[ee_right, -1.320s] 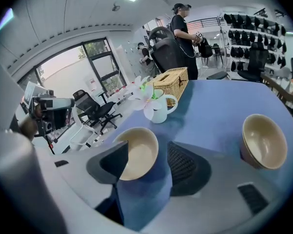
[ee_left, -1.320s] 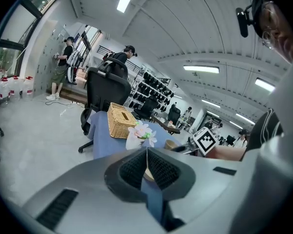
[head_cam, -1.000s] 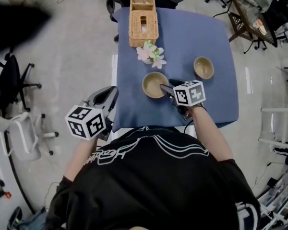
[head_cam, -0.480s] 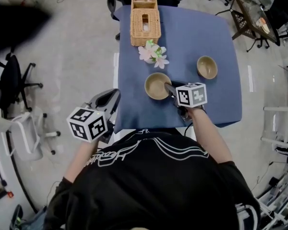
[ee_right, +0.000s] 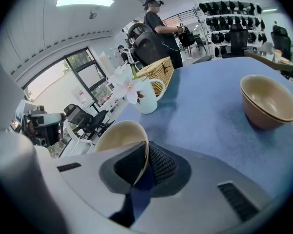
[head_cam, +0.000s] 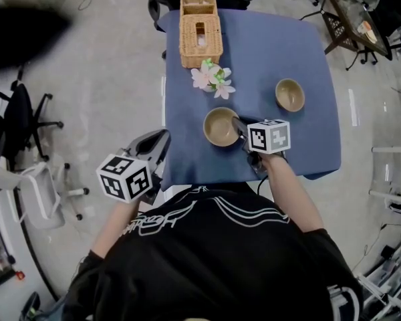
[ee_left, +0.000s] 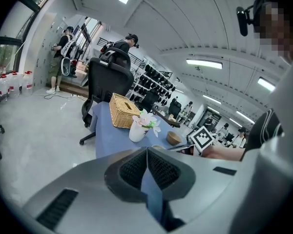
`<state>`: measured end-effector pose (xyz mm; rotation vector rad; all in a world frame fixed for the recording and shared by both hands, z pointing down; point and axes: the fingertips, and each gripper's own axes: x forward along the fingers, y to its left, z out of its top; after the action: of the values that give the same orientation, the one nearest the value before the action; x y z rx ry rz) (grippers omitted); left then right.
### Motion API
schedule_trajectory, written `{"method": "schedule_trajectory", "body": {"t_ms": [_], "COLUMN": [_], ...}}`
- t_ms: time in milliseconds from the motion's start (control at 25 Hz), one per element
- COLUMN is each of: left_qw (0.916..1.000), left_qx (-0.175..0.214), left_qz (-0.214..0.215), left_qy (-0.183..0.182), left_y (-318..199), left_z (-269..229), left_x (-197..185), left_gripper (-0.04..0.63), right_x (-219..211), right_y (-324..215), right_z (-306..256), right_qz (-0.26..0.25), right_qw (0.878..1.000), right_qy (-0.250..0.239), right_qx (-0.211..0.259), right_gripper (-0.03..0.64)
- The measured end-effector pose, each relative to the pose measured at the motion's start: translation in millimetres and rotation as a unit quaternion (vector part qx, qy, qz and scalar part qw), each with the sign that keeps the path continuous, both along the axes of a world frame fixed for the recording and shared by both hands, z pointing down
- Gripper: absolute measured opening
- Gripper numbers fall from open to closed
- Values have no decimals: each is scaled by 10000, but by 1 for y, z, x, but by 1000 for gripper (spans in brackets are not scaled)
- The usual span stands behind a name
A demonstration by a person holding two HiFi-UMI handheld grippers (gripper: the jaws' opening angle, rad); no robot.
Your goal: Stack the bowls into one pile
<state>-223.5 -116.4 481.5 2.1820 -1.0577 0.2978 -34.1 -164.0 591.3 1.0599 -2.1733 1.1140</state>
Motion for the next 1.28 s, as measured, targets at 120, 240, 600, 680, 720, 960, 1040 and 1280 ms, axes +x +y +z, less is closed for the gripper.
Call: {"method": "schedule_trajectory", "body": {"t_ms": [120, 240, 600, 680, 720, 960, 1040, 1280], "left_qw": [10000, 10000, 10000, 10000, 10000, 9999, 9999, 9997], "left_qx": [-1, 10, 19, 19, 19, 58, 77, 111], "left_qz": [31, 48, 57, 66, 71, 99, 118, 232], "left_qy": [-17, -17, -49, -46, -40, -8, 5, 35], "left_y": [-1, -3, -11, -13, -15, -23, -25, -35], "left_z": [-1, -3, -6, -8, -9, -17, -21, -30], "left_x": [4, 8, 23, 29, 33, 52, 60, 87], "left_gripper": [28, 28, 28, 28, 28, 28, 28, 28], "right_x": [3, 5, 8, 13, 15, 33, 39, 69], "right_y": [-1, -3, -5, -7, -7, -9, -11, -18], "right_z": [0, -2, -9, -12, -13, -28, -35, -52], "right_qz": [15, -24, -164, -163, -163, -161, -155, -56], "right_qw": [10000, 9999, 9998, 9998, 9998, 9998, 9997, 9997], "right_qy": [85, 138, -8, -22, -57, -56, -99, -53], "right_qx": [30, 63, 81, 85, 69, 126, 147, 252], "right_gripper": [41, 41, 40, 40, 40, 40, 40, 40]}}
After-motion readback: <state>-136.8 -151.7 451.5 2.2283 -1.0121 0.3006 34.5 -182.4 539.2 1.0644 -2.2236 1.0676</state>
